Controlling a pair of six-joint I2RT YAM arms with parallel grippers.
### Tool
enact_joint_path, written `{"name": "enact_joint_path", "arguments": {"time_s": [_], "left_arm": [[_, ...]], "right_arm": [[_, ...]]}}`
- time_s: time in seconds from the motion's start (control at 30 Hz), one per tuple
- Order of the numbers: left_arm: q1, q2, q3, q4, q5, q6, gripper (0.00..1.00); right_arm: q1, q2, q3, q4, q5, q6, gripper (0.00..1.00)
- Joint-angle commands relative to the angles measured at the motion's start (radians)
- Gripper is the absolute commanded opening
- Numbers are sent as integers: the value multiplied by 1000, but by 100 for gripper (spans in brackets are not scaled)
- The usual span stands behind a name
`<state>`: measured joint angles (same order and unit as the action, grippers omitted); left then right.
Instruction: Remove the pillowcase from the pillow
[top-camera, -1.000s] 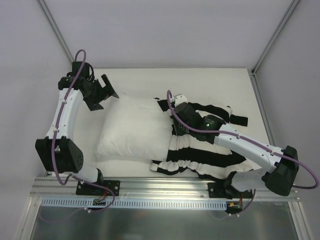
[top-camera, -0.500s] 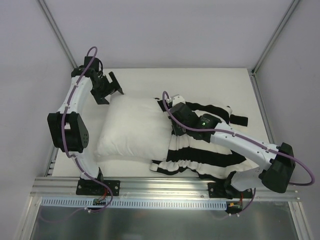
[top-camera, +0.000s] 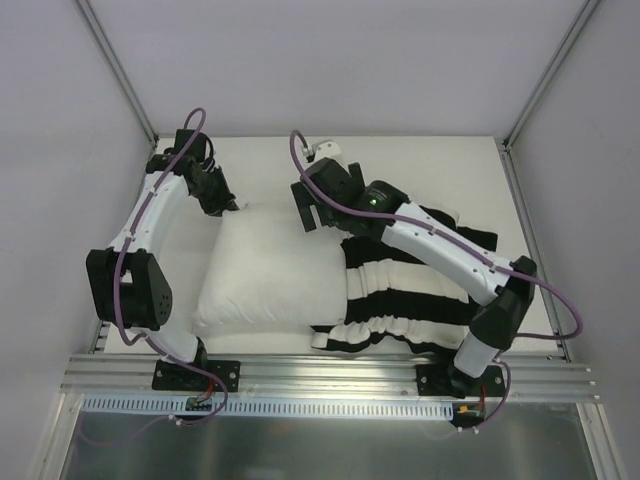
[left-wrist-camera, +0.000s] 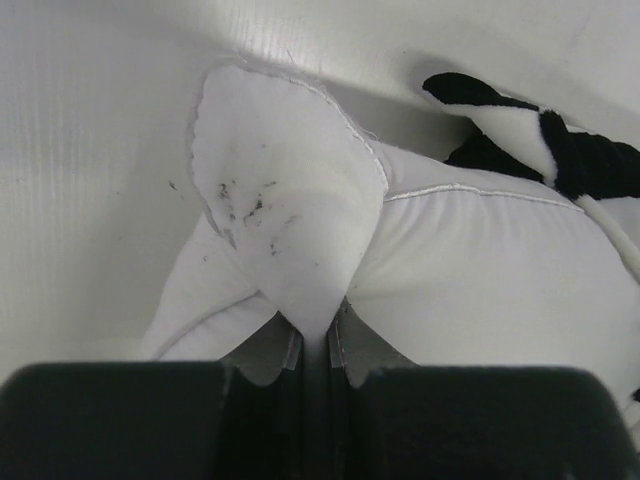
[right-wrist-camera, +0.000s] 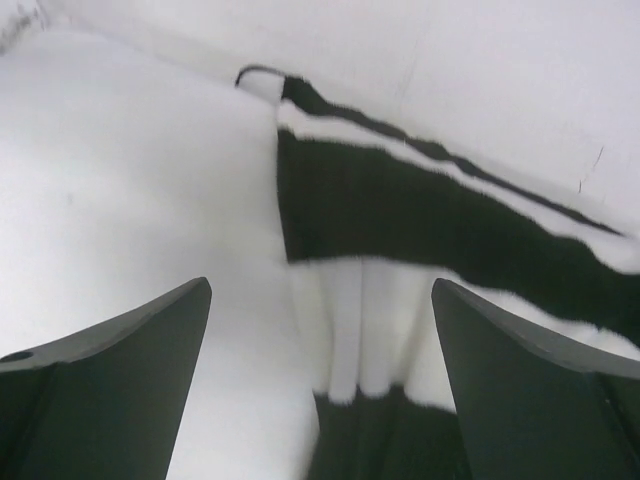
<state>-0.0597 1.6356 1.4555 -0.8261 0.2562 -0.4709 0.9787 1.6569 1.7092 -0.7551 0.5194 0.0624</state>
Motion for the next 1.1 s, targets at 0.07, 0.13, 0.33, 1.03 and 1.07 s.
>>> {"name": "enact_joint_path", "arguments": {"time_s": [0.07, 0.13, 0.33, 1.03, 1.07], "left_arm": [[-9, -85, -12, -16, 23, 18, 0], [-9, -95, -18, -16, 23, 20, 0], [-9, -141, -41, -15, 15, 28, 0], [235, -421, -51, -16, 196, -9, 0], [239, -422, -37, -18, 198, -20, 0]], "right_arm": [[-55, 200, 249, -140, 74, 16, 97], [-66, 268, 311, -173, 77, 19, 97], [-135, 273, 238, -202, 70, 111, 78], [-569, -374, -381, -82, 64, 174, 1], [-571, -382, -367, -84, 48, 174, 1]]}}
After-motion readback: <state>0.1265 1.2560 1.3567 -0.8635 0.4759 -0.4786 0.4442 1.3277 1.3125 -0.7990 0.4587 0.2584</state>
